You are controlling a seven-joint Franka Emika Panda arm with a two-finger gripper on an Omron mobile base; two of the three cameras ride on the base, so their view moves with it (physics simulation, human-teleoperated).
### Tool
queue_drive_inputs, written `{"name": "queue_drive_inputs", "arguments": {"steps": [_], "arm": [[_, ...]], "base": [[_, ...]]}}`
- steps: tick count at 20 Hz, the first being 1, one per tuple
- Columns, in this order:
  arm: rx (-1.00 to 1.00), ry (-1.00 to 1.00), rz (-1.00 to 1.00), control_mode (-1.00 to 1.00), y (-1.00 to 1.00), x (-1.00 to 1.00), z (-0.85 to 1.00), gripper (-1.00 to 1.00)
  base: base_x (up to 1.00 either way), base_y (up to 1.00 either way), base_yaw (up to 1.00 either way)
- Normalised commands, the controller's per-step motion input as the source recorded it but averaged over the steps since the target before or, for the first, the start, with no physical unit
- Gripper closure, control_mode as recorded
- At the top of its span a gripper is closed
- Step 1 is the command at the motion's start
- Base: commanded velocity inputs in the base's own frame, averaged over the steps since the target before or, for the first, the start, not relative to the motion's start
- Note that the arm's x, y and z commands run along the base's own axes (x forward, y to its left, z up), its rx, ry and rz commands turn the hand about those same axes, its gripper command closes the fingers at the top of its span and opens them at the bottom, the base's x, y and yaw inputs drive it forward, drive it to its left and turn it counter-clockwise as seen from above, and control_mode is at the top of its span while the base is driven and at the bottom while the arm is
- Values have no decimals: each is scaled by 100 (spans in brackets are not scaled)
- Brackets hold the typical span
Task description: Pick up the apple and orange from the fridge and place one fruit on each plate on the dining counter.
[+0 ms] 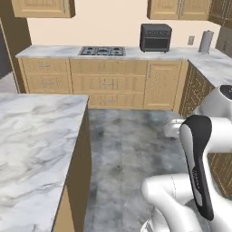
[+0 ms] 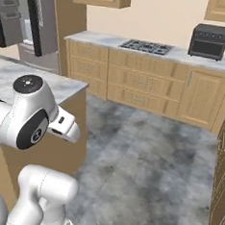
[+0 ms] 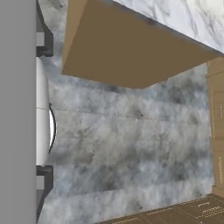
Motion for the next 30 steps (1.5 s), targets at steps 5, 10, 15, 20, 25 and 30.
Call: {"name": "queue_drive_inputs", "arguments": {"steps": [5,10,15,20,25,30], "arm": [[0,0,0,100,0,0,0,-100],[0,0,0,100,0,0,0,-100],[0,0,0,100,0,0,0,-100],[0,0,0,100,0,0,0,-100],[0,0,0,100,0,0,0,-100],[0,0,0,100,0,0,0,-100]], "base": [[100,-99,28],[100,-66,49],[100,-44,52],[100,-51,53],[100,-66,54],[100,-69,55]]}}
